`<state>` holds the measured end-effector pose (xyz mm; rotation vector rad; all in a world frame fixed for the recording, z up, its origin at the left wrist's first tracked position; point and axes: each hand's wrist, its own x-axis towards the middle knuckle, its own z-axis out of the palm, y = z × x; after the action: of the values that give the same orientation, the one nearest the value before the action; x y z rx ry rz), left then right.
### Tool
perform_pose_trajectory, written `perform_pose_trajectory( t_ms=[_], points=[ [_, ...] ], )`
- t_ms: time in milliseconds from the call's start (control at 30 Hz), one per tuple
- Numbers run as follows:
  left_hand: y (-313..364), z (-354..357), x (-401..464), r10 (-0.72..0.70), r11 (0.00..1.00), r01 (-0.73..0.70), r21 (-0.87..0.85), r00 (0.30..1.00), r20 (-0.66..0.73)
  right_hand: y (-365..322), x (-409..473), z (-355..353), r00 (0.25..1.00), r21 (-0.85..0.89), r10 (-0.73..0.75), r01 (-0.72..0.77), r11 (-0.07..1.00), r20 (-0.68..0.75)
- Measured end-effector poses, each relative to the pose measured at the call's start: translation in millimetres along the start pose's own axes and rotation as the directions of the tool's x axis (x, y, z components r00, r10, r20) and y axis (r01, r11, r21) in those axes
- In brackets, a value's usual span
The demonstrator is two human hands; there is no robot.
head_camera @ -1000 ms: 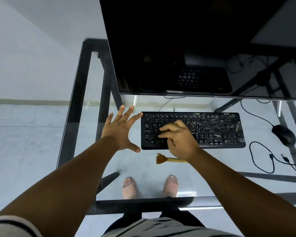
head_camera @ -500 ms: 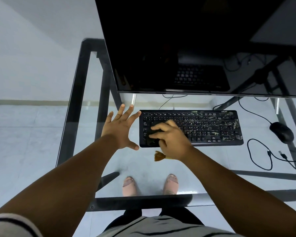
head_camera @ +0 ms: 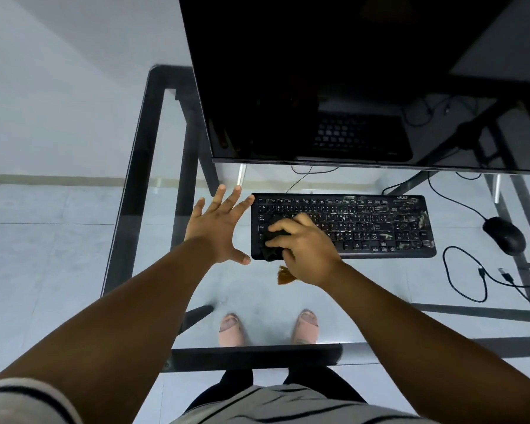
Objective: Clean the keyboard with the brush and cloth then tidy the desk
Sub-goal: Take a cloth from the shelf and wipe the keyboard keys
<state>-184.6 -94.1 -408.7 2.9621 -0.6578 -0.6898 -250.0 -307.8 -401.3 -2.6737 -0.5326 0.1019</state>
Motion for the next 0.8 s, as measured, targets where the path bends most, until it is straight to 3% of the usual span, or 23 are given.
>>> perform_pose_trajectory(
  t_ms=[133, 333, 533, 800],
  points=[
    [1, 1, -1, -0.009, 1.000, 0.009, -0.008, 1.000, -0.001, -7, 4, 0, 0.999, -0.029, -0.013, 0.014, 0.999, 0.030],
    [4, 2, 1, -0.010, 1.000, 0.010, -0.012, 1.000, -0.001, 16, -10, -8, 0.994, -0.006, 0.105, -0.105, 0.994, -0.016],
    [2, 3, 1, -0.022, 1.000, 0.022, -0.021, 1.000, 0.004, -16, 8, 0, 0.998, -0.057, 0.044, -0.042, 0.997, 0.049],
    [3, 4, 1, -0.025, 0.999, 0.025, -0.027, 1.000, -0.002, 13, -7, -10, 0.996, -0.055, 0.082, -0.081, 0.995, 0.019]
  ],
)
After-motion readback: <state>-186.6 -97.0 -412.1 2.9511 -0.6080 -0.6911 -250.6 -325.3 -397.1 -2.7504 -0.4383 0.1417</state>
